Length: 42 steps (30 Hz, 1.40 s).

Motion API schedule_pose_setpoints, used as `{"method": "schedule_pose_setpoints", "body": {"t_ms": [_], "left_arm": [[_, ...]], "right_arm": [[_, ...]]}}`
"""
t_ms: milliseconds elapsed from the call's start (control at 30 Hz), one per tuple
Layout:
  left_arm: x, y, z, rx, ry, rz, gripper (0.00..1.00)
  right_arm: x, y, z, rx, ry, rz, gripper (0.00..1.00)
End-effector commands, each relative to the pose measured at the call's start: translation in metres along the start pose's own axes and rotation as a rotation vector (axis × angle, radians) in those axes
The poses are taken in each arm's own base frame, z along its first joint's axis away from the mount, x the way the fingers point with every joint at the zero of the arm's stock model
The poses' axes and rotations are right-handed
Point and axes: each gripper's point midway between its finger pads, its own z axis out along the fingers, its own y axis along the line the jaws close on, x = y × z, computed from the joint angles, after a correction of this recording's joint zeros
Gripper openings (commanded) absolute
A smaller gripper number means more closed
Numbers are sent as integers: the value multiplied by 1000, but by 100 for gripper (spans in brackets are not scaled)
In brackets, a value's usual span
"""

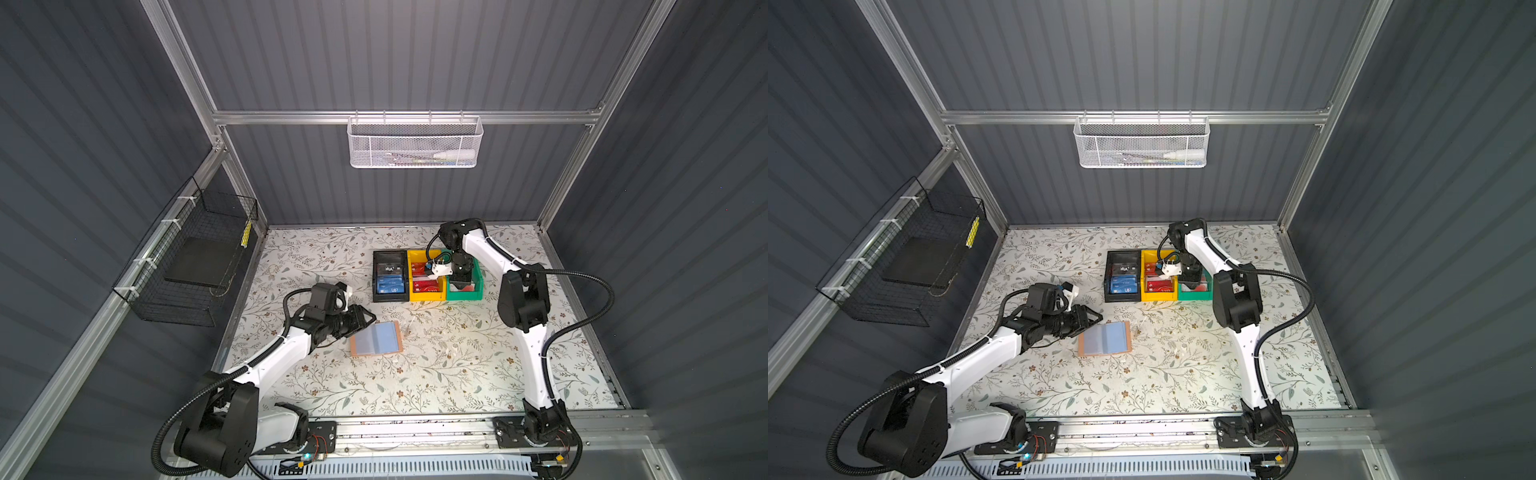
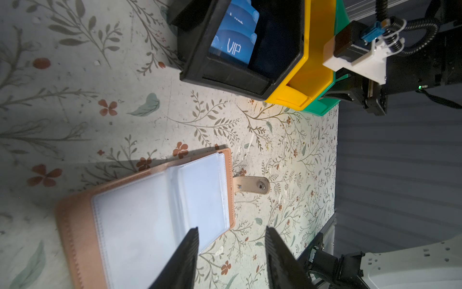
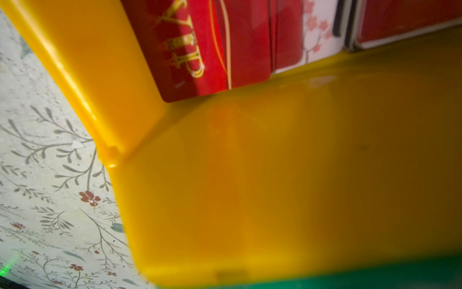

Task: Take the credit cards out of the card holder
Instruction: Place the credit card in the storage box, then reset both arms

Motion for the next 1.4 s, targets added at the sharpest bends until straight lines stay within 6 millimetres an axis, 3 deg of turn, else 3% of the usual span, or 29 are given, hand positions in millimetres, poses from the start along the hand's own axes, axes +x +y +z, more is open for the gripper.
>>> {"method": "schedule_pose_setpoints", "body": {"t_ms": [0,67,300,333,367,500,633,767,867,967,1100,1167,1367], "left_arm": [[-5,-2,-2,11,-12,23,46],[-5,-2,-2,10,-12,24,46],[-5,-3,-5,9,-20,28,46],[-5,-3,-6,8,-20,30,46],[-6,-3,-7,2,-23,33,46],[-16,0,-18,-80,-57,75,48],[-51,7,-53,-289,-197,169,66],[-92,1,-92,-431,-393,268,81],[-112,4,-110,-531,-494,344,86],[-126,21,-127,-685,-568,412,91],[-136,45,-144,-877,-646,478,100],[-136,54,-144,-921,-666,515,100],[-131,71,-132,-915,-743,595,100]], "right_arm": [[1,-10,6,23,-4,52,23],[3,-22,6,81,1,73,29],[0,-32,-17,131,-79,127,52],[1,-32,-21,137,-87,139,72],[2,-29,-27,131,-104,154,99],[9,-24,-63,139,-269,274,99],[32,-24,-118,264,-539,477,99],[88,-26,-168,512,-875,791,99],[141,-13,-187,676,-1101,1035,99],[172,10,-188,737,-1298,1161,99],[170,25,-151,692,-1298,1188,99],[168,27,-130,682,-1279,1190,99],[171,24,-93,748,-1328,1226,99]]}}
